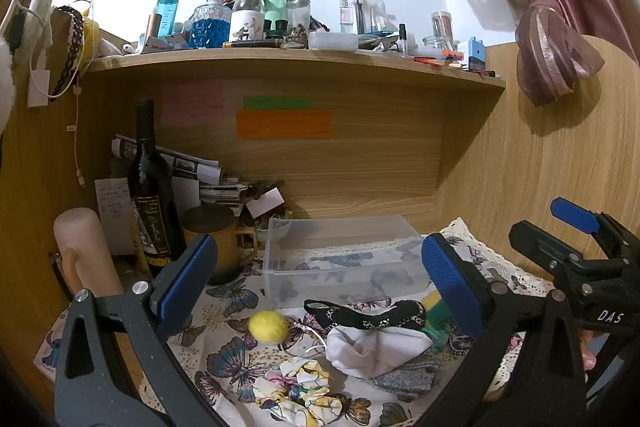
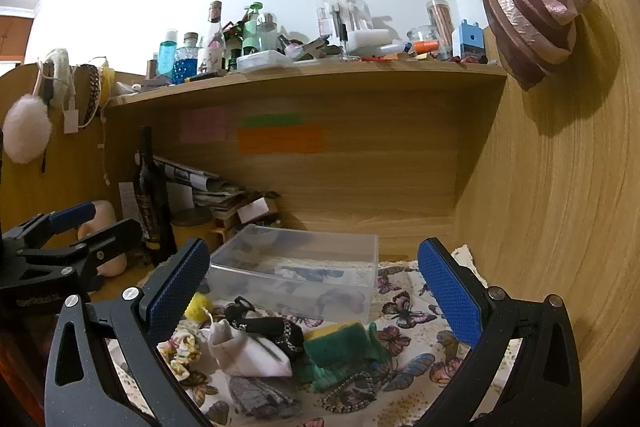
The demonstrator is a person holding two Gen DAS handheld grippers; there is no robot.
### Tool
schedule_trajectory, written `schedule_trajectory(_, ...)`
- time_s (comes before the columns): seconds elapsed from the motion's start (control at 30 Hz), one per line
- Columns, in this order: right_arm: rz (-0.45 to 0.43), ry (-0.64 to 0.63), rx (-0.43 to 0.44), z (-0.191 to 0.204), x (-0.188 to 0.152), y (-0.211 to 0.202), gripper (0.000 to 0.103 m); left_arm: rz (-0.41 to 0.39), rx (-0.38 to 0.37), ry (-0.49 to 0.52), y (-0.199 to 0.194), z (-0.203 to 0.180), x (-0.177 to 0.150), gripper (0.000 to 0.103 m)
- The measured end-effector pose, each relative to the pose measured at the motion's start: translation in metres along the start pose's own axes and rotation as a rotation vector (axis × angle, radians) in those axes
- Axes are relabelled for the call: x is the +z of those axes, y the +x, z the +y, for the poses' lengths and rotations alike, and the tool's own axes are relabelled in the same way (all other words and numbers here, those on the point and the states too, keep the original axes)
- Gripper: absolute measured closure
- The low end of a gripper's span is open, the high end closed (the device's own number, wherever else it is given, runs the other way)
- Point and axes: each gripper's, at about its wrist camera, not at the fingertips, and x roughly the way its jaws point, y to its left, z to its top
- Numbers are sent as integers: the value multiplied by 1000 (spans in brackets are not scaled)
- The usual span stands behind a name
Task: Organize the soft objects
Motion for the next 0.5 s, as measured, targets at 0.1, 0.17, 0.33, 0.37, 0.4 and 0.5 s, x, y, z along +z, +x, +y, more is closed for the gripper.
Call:
schedule_trajectory(0.1,14,-10,-10,-1,-3,4,0,17,4,6,6,1,-2,0)
schedule_trajectory(0.17,32,-15,-15,-3,-7,8,0,38,7,3,11,3,-6,0)
schedule_trajectory(0.33,93,13,7,-15,-21,21,0,115,-3,-7,28,13,-22,0)
schedule_trajectory(0.37,106,21,8,-17,-24,23,0,128,0,-9,31,15,-26,0)
schedule_trajectory(0.4,122,27,8,-19,-28,25,0,140,3,-11,33,17,-29,0)
schedule_trajectory(0.5,172,27,4,-25,-39,35,2,195,-1,-20,44,24,-42,1)
